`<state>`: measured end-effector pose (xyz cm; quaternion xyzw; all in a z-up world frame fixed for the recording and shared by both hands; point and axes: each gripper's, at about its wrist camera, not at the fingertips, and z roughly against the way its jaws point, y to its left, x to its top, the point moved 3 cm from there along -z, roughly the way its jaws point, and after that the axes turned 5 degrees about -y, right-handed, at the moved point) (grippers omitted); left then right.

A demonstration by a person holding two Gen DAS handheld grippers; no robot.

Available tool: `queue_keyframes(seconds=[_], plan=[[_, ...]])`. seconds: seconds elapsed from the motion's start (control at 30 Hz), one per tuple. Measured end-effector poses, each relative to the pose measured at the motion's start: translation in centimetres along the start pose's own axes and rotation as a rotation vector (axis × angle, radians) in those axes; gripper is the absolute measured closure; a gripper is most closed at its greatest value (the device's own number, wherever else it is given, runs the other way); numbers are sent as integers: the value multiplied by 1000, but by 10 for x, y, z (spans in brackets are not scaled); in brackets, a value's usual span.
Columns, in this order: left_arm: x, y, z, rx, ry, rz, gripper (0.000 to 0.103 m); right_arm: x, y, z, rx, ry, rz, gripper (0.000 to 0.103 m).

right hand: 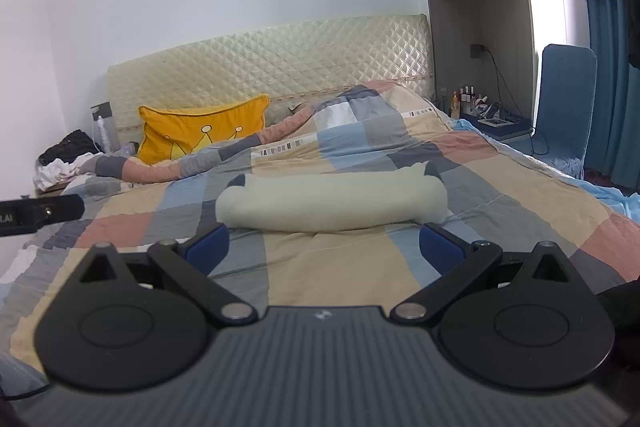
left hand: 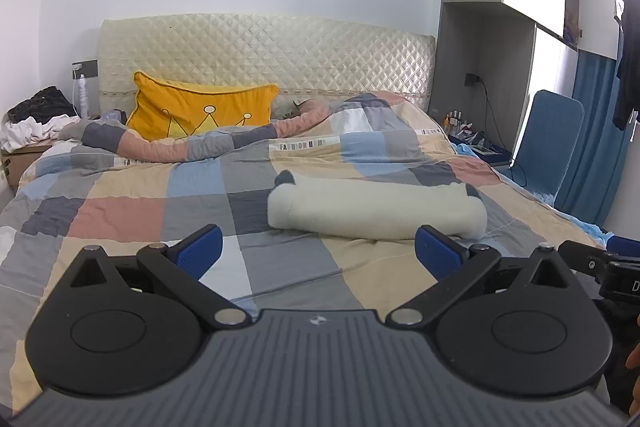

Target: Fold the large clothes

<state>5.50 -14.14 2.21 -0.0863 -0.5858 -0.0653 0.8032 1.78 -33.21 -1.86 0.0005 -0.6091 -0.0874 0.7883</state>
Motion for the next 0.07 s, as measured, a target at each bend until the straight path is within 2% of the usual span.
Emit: queue_keyframes(seconds=[0.07], plan=[[0,1,0,4,-2,1,0,0,0,0,-1,-1,2,0]])
